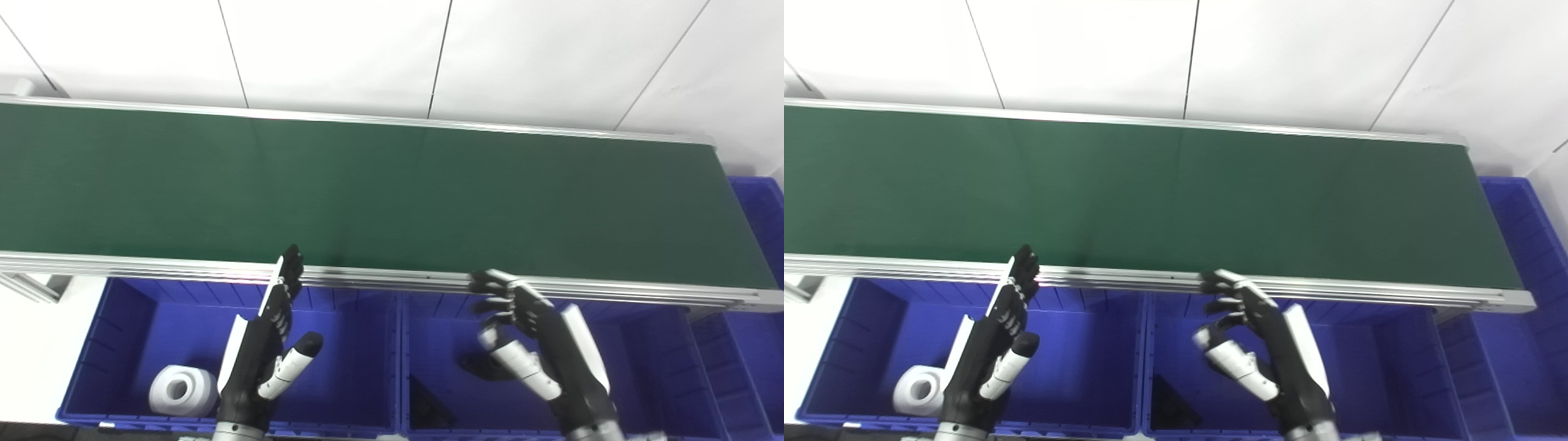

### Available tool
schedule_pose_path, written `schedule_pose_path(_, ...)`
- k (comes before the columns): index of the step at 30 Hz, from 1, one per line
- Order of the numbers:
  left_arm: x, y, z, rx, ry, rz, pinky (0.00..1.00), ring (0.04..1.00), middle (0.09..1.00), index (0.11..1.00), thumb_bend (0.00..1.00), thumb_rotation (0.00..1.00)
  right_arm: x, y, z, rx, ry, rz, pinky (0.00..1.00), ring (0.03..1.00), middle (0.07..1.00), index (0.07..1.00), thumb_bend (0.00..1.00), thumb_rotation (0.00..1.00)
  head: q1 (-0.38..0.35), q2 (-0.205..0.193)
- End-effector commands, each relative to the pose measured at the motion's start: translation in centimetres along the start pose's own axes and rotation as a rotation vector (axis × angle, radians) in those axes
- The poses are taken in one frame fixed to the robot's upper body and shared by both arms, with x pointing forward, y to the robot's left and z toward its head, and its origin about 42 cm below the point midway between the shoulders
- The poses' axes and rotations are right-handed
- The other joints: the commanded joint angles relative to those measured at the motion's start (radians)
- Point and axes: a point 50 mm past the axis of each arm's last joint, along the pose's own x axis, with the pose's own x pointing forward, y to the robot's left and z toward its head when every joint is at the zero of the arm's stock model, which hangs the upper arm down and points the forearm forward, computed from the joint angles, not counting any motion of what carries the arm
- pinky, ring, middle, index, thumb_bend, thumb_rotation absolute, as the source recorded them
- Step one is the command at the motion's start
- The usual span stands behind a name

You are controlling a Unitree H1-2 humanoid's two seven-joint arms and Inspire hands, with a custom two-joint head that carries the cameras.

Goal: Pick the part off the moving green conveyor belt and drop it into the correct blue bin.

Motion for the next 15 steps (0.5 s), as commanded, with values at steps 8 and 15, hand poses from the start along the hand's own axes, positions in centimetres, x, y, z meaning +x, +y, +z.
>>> schedule_pose_path(8, 0.2, 0.3, 1.1, 0.060, -0.111, -0.009, 1.00, 1.000, 1.000, 1.000, 0.77, 0.85, -0.2, 1.0, -4.3, 0.022, -0.158, -0.036, 0.98, 0.975, 0.991, 0.997, 0.76, 1.00, 0.014, 0.000)
schedule_pose_path(15, 0.1, 0.6, 1.1, 0.044, -0.113, -0.011, 1.00, 1.000, 1.000, 1.000, 0.82, 0.84, -0.1, 2.6, -5.5, 0.186, -0.123, -0.044, 1.00, 0.999, 1.000, 1.000, 0.88, 0.98, 0.002, 0.001)
